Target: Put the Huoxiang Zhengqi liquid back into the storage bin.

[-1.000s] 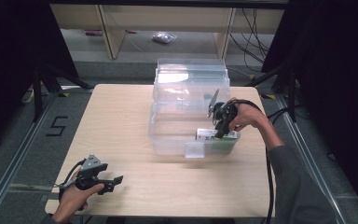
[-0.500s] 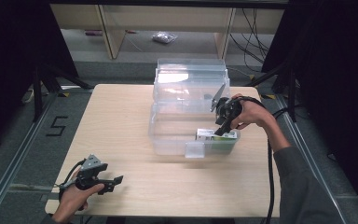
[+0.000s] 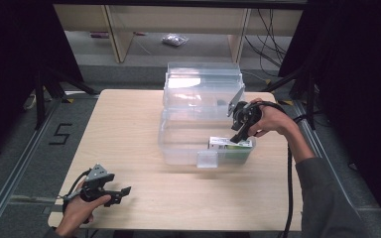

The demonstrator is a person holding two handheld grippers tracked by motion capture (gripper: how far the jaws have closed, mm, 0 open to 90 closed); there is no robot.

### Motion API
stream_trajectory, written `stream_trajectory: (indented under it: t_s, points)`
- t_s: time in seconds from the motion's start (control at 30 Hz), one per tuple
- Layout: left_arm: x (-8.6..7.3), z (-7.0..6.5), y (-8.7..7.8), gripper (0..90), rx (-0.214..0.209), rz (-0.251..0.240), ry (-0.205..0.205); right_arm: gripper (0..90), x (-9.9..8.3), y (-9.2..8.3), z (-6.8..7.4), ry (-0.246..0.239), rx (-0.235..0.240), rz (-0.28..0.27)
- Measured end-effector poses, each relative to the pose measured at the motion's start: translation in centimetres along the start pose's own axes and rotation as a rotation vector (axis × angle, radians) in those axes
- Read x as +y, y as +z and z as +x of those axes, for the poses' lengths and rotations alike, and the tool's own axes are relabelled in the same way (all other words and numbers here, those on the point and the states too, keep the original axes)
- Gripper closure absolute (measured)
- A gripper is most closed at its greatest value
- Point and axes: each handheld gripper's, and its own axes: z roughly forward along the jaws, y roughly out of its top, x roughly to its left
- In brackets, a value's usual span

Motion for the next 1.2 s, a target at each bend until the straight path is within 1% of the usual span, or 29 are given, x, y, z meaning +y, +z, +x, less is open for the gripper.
stream_trajectory:
  t_s: [0.03, 0.07, 0.1, 0.17, 0.2, 0.23, 0.27, 0.3, 0.33, 0.37, 0.4, 0.43, 0.47, 0.5, 0.53, 0.57, 0.6, 0.67, 0.7, 0.77, 0.8, 0.87, 0.9, 0.93, 1.0, 1.07, 1.1, 1.13, 1.2]
  points:
    - [0.0, -0.1, 0.1, 16.0, -0.002, -0.012, -0.007, 44.9, 0.0, -0.1, 0.1, 0.020, 0.003, 0.002]
    - [0.0, 0.0, 0.1, 16.0, -0.002, -0.010, -0.005, 44.8, -0.1, -0.2, 0.0, 0.000, -0.017, 0.007]
    - [0.0, 0.0, 0.0, 16.0, 0.000, -0.004, 0.000, 44.8, -0.2, -0.3, 0.0, -0.006, -0.020, 0.005]
    - [0.0, 0.0, 0.0, 16.0, 0.002, 0.000, -0.002, 44.3, -0.3, -0.4, 0.1, 0.003, -0.023, 0.005]
    - [0.0, 0.0, 0.0, 16.0, 0.001, 0.000, -0.002, 43.8, -0.3, -0.4, 0.1, -0.004, -0.016, 0.000]
    - [0.0, 0.0, 0.0, 16.0, 0.002, -0.001, -0.001, 43.8, -0.3, -0.5, 0.3, 0.013, -0.014, -0.012]
    - [0.0, 0.0, 0.0, 16.0, 0.002, -0.001, -0.002, 43.7, -0.4, -0.5, 0.2, -0.005, -0.020, -0.017]
    - [0.0, 0.0, 0.0, 16.0, 0.002, 0.000, -0.003, 43.3, -0.5, -0.6, 0.2, -0.006, -0.022, -0.008]
    - [0.0, 0.0, 0.0, 16.0, 0.002, 0.000, -0.003, 42.8, -0.5, -0.7, 0.3, 0.013, -0.030, -0.012]
    - [0.0, 0.0, 0.0, 16.0, 0.002, 0.000, -0.003, 42.5, -0.5, -0.8, 0.4, 0.020, -0.022, -0.016]
    - [0.0, 0.0, 0.0, 16.0, 0.002, -0.001, -0.003, 42.1, -0.6, -0.9, 0.5, 0.011, -0.030, -0.018]
    - [0.0, 0.0, 0.0, 16.0, 0.002, -0.001, -0.003, 41.5, -0.7, -0.9, 0.4, 0.002, -0.028, -0.022]
    - [0.0, 0.0, 0.0, 16.0, 0.003, -0.001, -0.005, 41.0, -0.7, -1.0, 0.7, 0.034, -0.019, -0.036]
    - [0.0, 0.0, 0.0, 16.0, 0.002, -0.001, -0.005, 40.6, -0.8, -1.1, 0.8, 0.023, -0.016, -0.048]
    - [0.0, 0.0, 0.0, 16.0, 0.002, -0.001, -0.004, 40.0, -0.9, -1.3, 1.0, 0.055, -0.015, -0.044]
    - [0.0, 0.0, 0.0, 16.0, 0.003, 0.000, -0.004, 39.2, -1.0, -1.3, 1.0, 0.036, -0.015, -0.055]
    - [0.0, 0.0, 0.0, 16.0, -0.005, 0.000, -0.005, 38.4, -1.1, -1.4, 1.1, 0.040, -0.018, -0.060]
    - [0.0, 0.0, 0.0, 16.0, 0.004, -0.002, -0.005, 36.0, -1.3, -1.6, 1.3, 0.047, -0.028, -0.072]
    - [0.0, 0.0, 0.0, 16.0, 0.003, 0.000, -0.004, 35.4, -1.4, -1.7, 1.4, 0.062, -0.033, -0.082]
    - [0.0, 0.0, 0.0, 16.0, 0.004, 0.000, -0.003, 34.4, -1.7, -2.0, 1.6, 0.074, -0.035, -0.098]
    - [0.0, 0.0, 0.0, 16.0, 0.004, 0.000, -0.002, 33.4, -1.8, -2.1, 1.7, 0.072, -0.042, -0.106]
    - [0.0, 0.0, 0.0, 16.0, 0.002, -0.004, -0.004, 32.2, -2.0, -2.3, 1.9, 0.094, -0.054, -0.137]
    - [0.0, 0.0, 0.0, 16.0, 0.002, -0.007, -0.004, 31.8, -2.2, -2.4, 1.8, 0.082, -0.051, -0.161]
    - [0.0, 0.0, 0.0, 16.0, 0.001, -0.002, -0.005, 31.1, -2.3, -2.5, 2.0, 0.108, -0.058, -0.158]
    - [0.0, 0.0, 0.0, 16.0, 0.000, -0.004, 0.002, 30.0, -2.6, -2.4, 2.3, 0.108, -0.058, -0.158]
    - [0.0, 0.0, 0.0, 16.0, 0.002, -0.006, -0.004, 28.2, -2.9, -2.4, 2.5, 0.112, -0.061, -0.176]
    - [0.0, 0.0, 0.0, 16.0, 0.006, 0.000, -0.003, 27.9, -3.0, -2.4, 2.7, 0.113, -0.061, -0.184]
    - [0.0, 0.0, 0.0, 16.0, 0.005, -0.001, -0.003, 27.0, -3.2, -2.5, 2.9, 0.149, -0.070, -0.188]
    - [0.0, 0.0, 0.0, 16.0, 0.005, 0.000, -0.002, 25.7, -3.4, -2.5, 3.3, 0.162, -0.059, -0.203]
